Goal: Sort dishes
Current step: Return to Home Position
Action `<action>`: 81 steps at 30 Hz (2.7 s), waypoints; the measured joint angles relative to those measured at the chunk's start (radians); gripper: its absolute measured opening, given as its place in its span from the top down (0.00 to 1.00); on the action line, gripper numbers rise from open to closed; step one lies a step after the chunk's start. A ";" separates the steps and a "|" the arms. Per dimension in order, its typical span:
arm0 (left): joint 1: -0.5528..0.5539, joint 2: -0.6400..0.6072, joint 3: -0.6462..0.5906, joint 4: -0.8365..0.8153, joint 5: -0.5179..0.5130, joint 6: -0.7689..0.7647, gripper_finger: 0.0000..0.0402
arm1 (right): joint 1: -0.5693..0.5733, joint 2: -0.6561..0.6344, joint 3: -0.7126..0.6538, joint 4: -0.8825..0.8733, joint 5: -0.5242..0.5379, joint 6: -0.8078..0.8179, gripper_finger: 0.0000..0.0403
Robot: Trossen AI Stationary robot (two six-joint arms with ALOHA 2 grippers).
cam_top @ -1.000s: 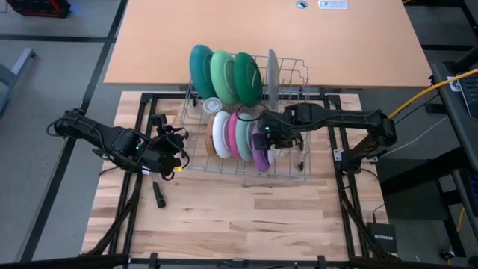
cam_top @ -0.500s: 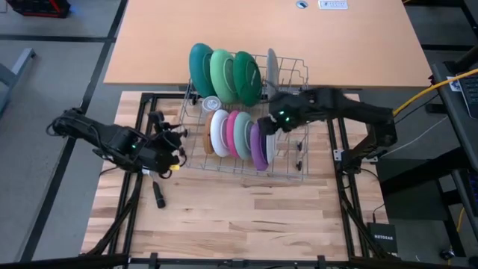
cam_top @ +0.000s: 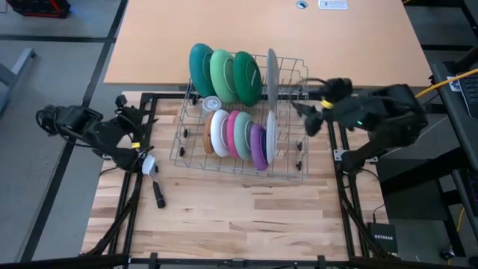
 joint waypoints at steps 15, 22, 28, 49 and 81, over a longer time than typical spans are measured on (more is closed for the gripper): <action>-0.085 -0.313 -0.438 0.583 0.288 0.220 0.69 | 0.340 -0.449 -0.978 0.300 0.237 0.396 0.38; -0.083 -0.305 -0.438 0.822 0.376 0.425 0.69 | 0.478 -0.676 -1.397 0.679 0.371 0.396 0.38; -0.053 -0.319 -0.478 0.836 0.385 0.481 0.69 | 0.479 -0.814 -1.630 0.873 0.411 0.396 0.38; 0.015 -0.676 -0.716 0.841 0.369 0.440 0.69 | 0.479 -1.138 -1.789 0.865 0.341 0.166 0.38; 0.016 -0.677 -0.961 0.974 0.233 0.218 0.69 | 0.448 -1.388 -2.252 1.796 -0.053 -0.401 0.38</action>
